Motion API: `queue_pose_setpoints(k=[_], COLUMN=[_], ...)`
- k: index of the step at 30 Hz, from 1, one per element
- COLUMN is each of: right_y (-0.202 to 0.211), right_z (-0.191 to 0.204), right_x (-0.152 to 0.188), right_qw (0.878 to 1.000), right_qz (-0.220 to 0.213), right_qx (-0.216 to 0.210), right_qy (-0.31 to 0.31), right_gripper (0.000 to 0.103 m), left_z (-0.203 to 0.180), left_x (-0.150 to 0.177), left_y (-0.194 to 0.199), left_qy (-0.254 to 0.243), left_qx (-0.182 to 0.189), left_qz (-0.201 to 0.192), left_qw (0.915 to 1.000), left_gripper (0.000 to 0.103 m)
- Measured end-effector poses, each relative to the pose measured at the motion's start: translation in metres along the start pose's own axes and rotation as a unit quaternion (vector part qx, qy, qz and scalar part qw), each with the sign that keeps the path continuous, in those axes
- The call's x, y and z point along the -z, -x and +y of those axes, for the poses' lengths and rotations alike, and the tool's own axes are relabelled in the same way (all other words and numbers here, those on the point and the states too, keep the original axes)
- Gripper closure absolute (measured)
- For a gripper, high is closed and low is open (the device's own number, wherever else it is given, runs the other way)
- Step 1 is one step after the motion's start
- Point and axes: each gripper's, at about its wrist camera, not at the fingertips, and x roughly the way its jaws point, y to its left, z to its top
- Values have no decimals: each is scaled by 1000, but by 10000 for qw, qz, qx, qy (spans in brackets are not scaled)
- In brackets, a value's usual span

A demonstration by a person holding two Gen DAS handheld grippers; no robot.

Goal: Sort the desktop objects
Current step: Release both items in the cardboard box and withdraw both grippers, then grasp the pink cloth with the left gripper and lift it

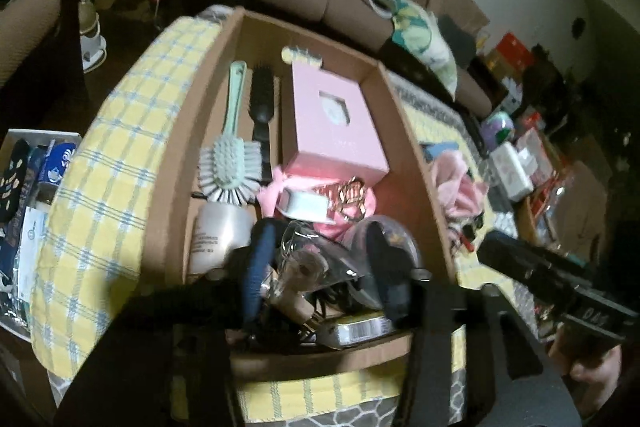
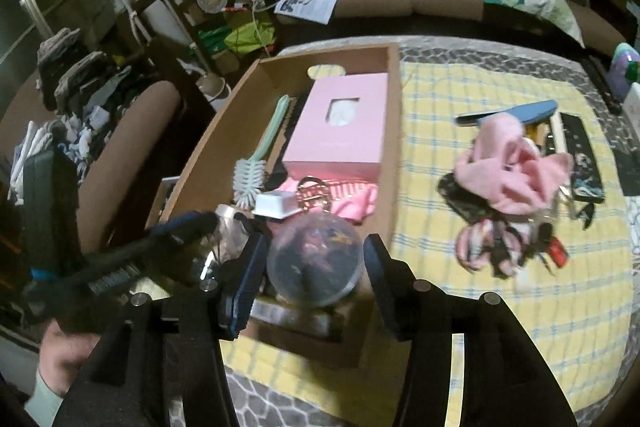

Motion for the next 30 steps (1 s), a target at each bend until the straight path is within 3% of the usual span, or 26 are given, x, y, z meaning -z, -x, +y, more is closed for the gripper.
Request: queue_pose_setpoints(k=[3,10,14,19,30], right_y=[17,51,65,78,82], right_z=[-11,-59,-108,-156,-227], right_x=[9,44,69,91,116], right_qw=[9999,9977,9944,9884,9785], right_qz=[-127,-375,-375,-413,-594], right_qx=[52,541,817,1167,1082], right_qy=[-12,-131,-564,-876,-1653], right_gripper=[47,29,27,25,25], left_z=[-4,-48,-96,-146,-219], left_x=[-1,11,32,54,87], left_y=[18,36,28,12,-55], left_qy=[-37,-663,-1186,-1676,-2010], left_qx=[21,-18,84,238,438], left_qz=[-167,-362,-336,-297,43], left_qw=[9999,9971,9923,9851,9786], left_gripper=[33,13,12,2,2])
